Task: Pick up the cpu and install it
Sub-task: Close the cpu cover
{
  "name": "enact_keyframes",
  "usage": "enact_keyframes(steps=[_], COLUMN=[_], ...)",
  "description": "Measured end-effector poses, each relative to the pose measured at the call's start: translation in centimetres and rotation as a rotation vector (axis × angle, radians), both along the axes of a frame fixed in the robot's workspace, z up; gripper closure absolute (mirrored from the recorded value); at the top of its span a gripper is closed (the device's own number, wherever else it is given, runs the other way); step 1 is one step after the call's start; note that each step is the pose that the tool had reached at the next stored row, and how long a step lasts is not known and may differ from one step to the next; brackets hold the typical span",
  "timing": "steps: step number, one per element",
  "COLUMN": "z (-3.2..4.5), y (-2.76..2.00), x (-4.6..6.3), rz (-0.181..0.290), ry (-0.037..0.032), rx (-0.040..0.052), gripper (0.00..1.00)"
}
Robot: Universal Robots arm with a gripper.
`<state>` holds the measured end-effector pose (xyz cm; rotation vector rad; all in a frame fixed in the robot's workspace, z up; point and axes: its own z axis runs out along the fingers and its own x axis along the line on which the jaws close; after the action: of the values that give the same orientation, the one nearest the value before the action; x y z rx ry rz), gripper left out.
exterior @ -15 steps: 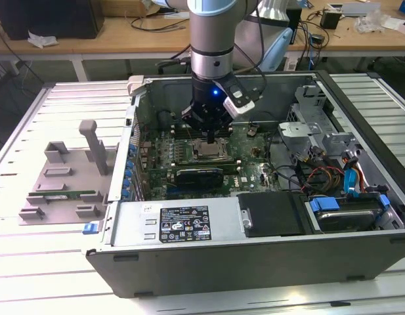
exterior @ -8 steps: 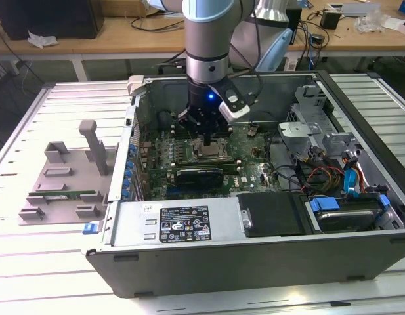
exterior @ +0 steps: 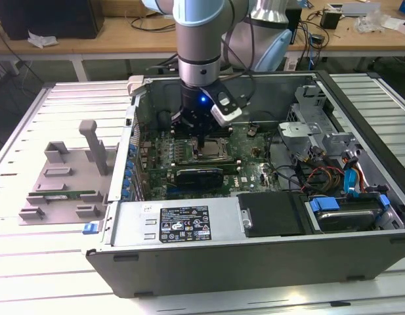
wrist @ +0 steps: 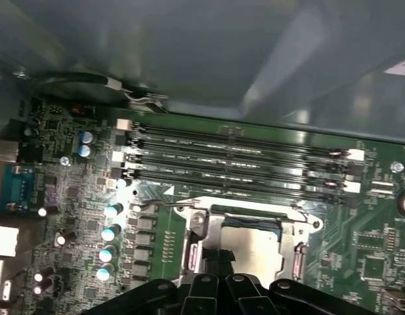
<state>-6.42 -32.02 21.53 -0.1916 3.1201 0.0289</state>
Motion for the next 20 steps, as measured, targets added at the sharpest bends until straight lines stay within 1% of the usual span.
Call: enact_keyframes(steps=[11,20], z=[-1.10,-1.22], y=[0.00,0.00], x=[-0.8,-0.9], rz=[0.000,0.000], ry=[-0.0001,0.0001], rx=[-0.0001,0.0001], gripper=[0.89,0.89])
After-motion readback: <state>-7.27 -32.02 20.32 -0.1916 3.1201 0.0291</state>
